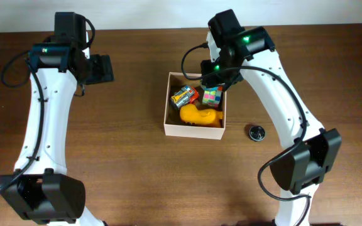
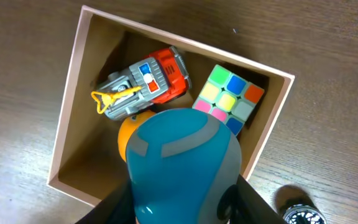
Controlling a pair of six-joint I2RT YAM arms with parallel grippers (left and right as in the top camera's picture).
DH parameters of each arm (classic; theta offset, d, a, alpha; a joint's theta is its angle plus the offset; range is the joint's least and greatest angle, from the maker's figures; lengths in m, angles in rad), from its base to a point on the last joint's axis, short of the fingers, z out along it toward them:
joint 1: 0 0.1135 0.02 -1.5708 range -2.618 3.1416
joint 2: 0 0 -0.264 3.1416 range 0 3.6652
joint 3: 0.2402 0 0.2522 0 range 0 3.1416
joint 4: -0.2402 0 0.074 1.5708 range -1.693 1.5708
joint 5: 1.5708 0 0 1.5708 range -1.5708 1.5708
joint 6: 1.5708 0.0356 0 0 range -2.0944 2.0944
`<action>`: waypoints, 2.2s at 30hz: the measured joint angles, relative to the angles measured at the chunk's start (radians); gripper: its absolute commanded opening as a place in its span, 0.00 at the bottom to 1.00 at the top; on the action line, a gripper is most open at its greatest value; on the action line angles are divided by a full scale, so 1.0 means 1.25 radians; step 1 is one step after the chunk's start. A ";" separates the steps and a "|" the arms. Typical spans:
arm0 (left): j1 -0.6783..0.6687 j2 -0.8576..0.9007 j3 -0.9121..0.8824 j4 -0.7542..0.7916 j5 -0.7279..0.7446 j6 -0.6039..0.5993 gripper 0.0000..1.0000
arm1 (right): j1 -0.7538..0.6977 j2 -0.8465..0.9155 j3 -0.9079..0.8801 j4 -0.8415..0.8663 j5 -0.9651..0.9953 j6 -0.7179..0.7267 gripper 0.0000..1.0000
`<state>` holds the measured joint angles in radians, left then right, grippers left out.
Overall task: Pack container
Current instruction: 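Carry the blue ball into the box and release it, then move the right gripper to the black puck and grasp it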
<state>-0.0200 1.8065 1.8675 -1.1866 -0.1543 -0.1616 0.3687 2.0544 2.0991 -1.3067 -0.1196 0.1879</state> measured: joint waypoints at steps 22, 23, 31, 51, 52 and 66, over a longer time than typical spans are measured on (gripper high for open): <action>0.000 0.000 0.000 0.000 0.000 0.000 0.99 | -0.037 0.026 -0.064 0.012 -0.010 -0.052 0.71; 0.000 0.000 0.000 0.000 0.000 0.000 0.99 | -0.064 0.000 -0.064 -0.006 -0.009 -0.052 0.71; 0.000 0.000 0.000 0.000 0.000 0.000 0.99 | -0.249 -0.133 -0.055 -0.121 -0.030 -0.042 0.96; 0.000 0.000 0.000 0.000 0.000 0.000 0.99 | -0.254 -0.132 -0.498 0.107 0.033 0.026 0.84; 0.000 0.000 0.000 0.000 0.000 0.000 0.99 | -0.254 -0.132 -0.506 0.115 0.038 0.029 0.85; 0.000 0.000 0.000 0.000 0.000 0.000 0.99 | -0.254 -0.132 -0.671 0.261 0.060 0.041 0.77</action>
<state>-0.0200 1.8065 1.8675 -1.1866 -0.1539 -0.1616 0.0509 1.8896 1.2602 -0.9810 -0.0441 0.2394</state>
